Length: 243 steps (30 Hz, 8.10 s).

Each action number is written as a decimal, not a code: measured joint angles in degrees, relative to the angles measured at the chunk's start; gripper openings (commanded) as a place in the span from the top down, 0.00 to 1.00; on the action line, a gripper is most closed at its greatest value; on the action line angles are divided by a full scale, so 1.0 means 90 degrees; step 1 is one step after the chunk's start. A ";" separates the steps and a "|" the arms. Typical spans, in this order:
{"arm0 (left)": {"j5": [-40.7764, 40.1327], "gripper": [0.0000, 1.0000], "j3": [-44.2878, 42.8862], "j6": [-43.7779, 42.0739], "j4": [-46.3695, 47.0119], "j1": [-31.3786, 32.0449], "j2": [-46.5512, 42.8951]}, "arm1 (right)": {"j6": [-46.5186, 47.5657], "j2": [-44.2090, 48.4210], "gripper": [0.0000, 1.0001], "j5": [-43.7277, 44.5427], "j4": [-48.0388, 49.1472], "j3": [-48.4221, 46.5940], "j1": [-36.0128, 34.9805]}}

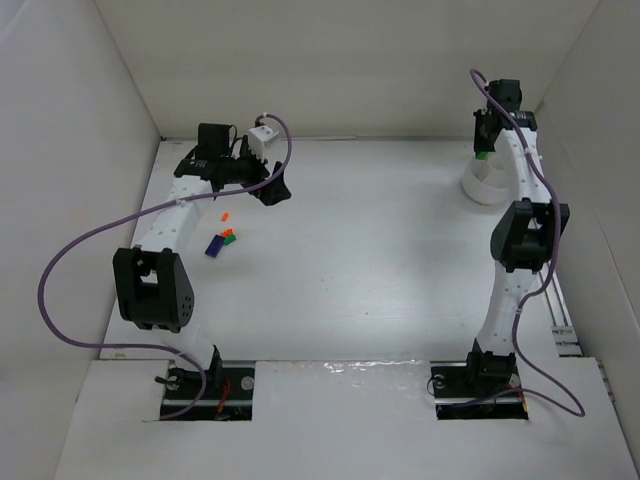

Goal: Sort the legos into containers by color

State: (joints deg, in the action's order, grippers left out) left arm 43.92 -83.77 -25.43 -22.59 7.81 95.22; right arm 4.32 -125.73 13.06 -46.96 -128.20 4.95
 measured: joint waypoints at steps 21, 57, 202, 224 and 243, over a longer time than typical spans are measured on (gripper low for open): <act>0.0000 0.00 -0.0029 -0.0015 -0.0017 0.0000 0.0061 | 0.0046 -0.0357 0.82 0.0432 -0.0049 -0.0041 -0.0189; -0.0058 0.00 0.0019 0.0019 -0.0131 -0.0546 0.0066 | -0.0155 0.0000 0.63 -0.0063 -0.0301 -0.0248 -0.0486; -0.2956 0.59 0.3106 -0.0515 0.1360 -0.1035 0.0109 | -0.1532 0.0702 0.65 -0.3162 -0.0738 0.0476 -0.1528; -0.2837 0.81 0.3308 -0.0656 0.1324 -0.1273 0.0109 | -0.1545 0.0682 0.65 -0.3218 -0.0738 0.0476 -0.1562; -0.0765 1.00 0.3232 -0.0561 0.1299 -0.0877 -0.1664 | -0.3359 0.0678 0.57 -0.6987 0.0010 0.2108 -0.1683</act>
State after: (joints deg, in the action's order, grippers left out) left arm 37.04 -54.68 -30.48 -10.90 -0.08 80.25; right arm -25.91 -119.63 -49.82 -46.87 -109.23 -10.20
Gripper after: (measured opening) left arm 0.160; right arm 0.425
